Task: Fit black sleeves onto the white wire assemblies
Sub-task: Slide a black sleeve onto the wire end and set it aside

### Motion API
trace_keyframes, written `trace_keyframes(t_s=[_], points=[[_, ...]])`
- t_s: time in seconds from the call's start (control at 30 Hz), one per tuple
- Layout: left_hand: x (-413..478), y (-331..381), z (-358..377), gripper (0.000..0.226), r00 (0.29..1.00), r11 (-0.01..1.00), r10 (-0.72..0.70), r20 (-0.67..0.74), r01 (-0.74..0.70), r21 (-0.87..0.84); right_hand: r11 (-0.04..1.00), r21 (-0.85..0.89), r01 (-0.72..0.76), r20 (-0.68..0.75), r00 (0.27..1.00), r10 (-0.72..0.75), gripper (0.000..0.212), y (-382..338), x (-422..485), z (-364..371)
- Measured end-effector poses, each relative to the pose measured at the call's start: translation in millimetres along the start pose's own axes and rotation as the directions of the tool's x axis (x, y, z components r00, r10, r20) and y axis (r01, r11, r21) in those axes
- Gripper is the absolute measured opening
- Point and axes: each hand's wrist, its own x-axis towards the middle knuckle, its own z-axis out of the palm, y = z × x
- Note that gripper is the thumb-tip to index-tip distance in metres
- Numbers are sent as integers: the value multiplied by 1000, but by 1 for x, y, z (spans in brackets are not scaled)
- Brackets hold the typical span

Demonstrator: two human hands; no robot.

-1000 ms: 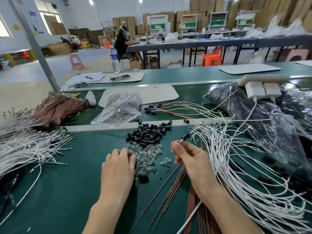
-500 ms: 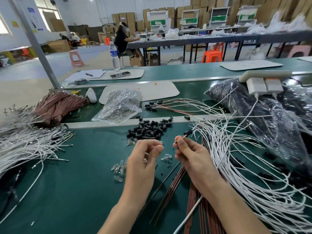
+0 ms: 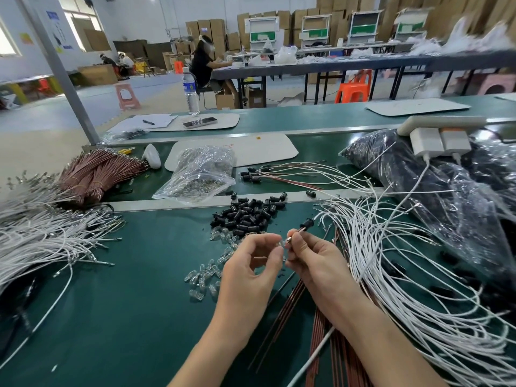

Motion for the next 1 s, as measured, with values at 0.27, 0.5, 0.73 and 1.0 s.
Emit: trace_keyframes(t_s=[0.27,0.5,0.73,1.0], points=[[0,-3,2,23,999,999,48,14,-48,9,1000,-23,-3,18,1000,4,22,2,-1,1],[1,-4,1,20,999,999,33,-2,-33,21,998,-64,20,-15,1000,-21,20,5,1,2],[0,-4,1,22,996,994,81,-26,-78,80,992,-119,31,-60,997,-39,24,5,-1,4],[2,-6,1,16,999,999,37,-34,-37,14,996,-87,17,-81,996,-24,31,3,-2,6]])
